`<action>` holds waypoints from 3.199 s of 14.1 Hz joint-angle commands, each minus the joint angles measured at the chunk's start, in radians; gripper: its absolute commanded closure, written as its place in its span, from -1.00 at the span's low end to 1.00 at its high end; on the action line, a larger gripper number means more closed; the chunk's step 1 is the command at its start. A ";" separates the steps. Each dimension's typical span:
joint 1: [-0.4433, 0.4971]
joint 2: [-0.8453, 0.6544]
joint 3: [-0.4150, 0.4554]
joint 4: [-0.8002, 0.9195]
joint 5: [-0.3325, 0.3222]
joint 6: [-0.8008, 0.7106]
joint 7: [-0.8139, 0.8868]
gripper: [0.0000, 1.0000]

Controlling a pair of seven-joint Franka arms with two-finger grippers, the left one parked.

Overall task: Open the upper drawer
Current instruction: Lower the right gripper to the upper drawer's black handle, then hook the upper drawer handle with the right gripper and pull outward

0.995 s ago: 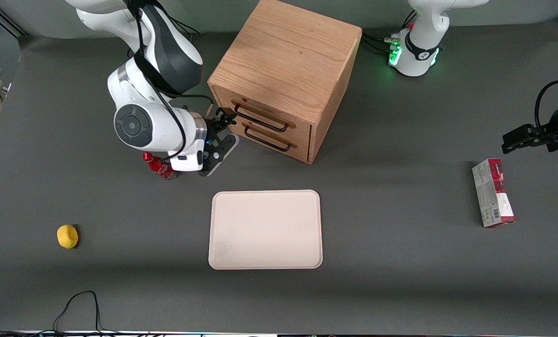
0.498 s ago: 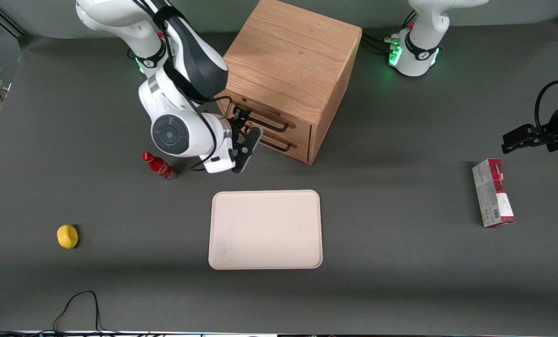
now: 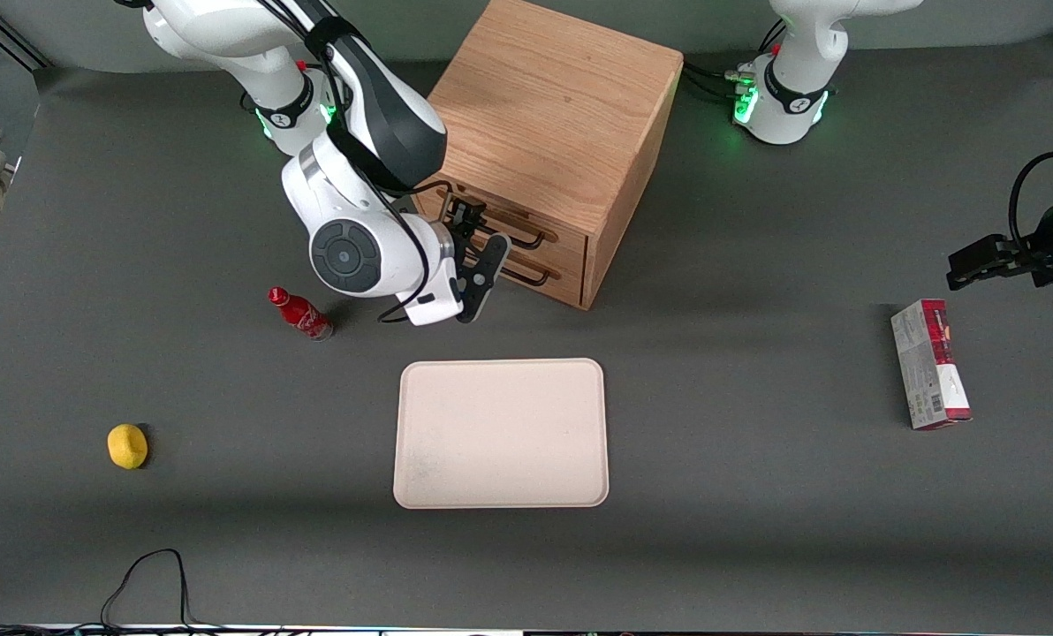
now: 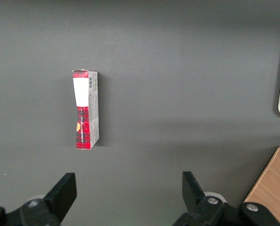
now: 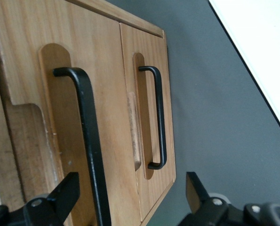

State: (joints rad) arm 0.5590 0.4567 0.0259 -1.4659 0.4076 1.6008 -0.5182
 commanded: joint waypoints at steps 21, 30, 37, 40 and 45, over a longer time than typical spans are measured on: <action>0.015 0.063 0.006 0.018 0.008 0.025 -0.115 -1.00; 0.010 0.085 0.002 0.024 0.007 0.060 -0.128 -1.00; -0.002 0.095 -0.004 0.030 0.005 0.062 -0.157 -1.00; -0.027 0.124 -0.006 0.076 0.008 0.064 -0.158 -1.00; -0.059 0.152 -0.006 0.136 0.008 0.062 -0.155 -1.00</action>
State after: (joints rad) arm 0.5057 0.5713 0.0203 -1.3935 0.4076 1.6691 -0.6556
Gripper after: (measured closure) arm 0.000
